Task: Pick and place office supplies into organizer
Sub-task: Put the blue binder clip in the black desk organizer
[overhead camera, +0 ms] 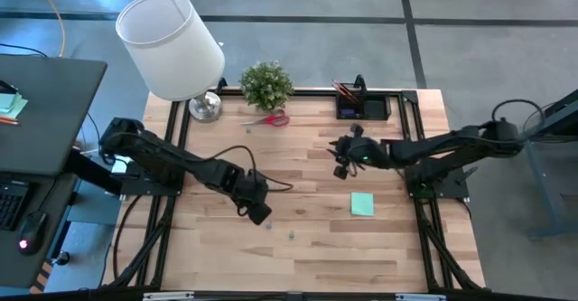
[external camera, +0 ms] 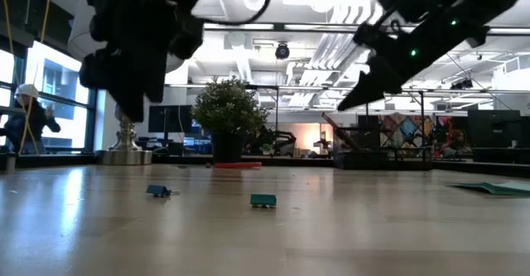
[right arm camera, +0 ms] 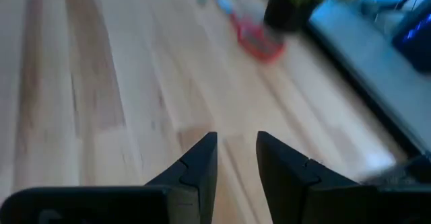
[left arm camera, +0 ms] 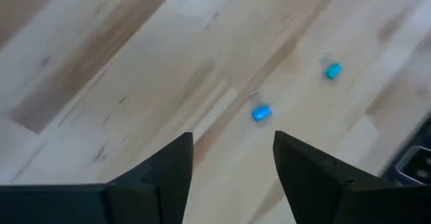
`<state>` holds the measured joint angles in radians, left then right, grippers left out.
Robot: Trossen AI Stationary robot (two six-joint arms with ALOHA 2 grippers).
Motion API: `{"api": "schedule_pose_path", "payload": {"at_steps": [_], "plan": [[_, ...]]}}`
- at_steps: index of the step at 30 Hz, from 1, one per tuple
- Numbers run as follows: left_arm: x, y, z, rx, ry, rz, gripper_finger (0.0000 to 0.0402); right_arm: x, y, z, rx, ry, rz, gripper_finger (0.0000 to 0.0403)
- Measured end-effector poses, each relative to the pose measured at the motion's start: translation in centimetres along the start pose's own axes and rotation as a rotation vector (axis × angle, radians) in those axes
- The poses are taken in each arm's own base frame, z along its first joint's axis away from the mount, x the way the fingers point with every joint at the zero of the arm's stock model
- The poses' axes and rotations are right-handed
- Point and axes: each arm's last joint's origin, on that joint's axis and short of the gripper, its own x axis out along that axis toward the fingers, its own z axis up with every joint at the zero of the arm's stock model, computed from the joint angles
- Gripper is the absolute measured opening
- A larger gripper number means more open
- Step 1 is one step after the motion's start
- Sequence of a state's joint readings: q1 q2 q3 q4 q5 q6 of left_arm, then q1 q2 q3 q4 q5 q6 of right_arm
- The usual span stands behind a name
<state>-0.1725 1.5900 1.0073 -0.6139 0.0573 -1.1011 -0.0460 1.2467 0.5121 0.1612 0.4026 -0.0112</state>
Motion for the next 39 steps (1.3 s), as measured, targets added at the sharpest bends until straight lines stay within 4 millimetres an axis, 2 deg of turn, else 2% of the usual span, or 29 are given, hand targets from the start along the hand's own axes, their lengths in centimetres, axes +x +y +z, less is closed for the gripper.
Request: {"api": "schedule_pose_path", "payload": {"at_steps": [5,7,12,15,17,26,28,30,32,39], "plan": [[1.6,0.0,-0.5,-0.079,0.040,0.051,0.0165,-1.3,-0.7,0.4,-0.020,-0.109,-0.025,0.0096],[2.6,-0.6,-0.8,-0.099,0.038,0.028,0.0156,-1.6,-1.0,0.1,-0.031,-0.122,-0.033,0.0096],[4.3,-1.6,-1.3,-0.110,0.049,-0.024,0.0137,-1.1,-1.9,0.0,-0.050,-0.127,-0.069,0.0096],[4.3,-2.6,-1.0,-0.123,0.033,-0.082,0.0132,-0.6,-2.5,-0.1,-0.047,-0.122,-0.062,0.0096],[4.2,-2.5,-1.0,-0.134,0.036,-0.056,0.0131,-0.2,-2.7,0.0,-0.034,-0.144,-0.035,0.0096],[6.5,-2.5,-0.9,-0.168,0.084,0.011,0.0131,0.6,-3.2,-0.5,-0.025,-0.114,0.004,0.0096],[7.0,-3.8,-0.4,-0.145,0.080,-0.041,0.0131,0.6,-3.2,-0.6,-0.022,-0.103,0.004,0.0096],[6.9,-3.8,-0.4,-0.114,0.105,0.013,0.0131,0.8,-3.2,-0.5,-0.018,-0.111,0.005,0.0096],[7.1,-4.9,0.1,-0.087,0.093,-0.017,0.0131,0.7,-3.2,-0.8,-0.011,-0.091,0.009,0.0096],[6.7,-5.2,0.3,-0.023,0.121,0.105,0.0131,0.6,-3.1,-0.9,0.006,-0.067,0.031,0.0096]]}}
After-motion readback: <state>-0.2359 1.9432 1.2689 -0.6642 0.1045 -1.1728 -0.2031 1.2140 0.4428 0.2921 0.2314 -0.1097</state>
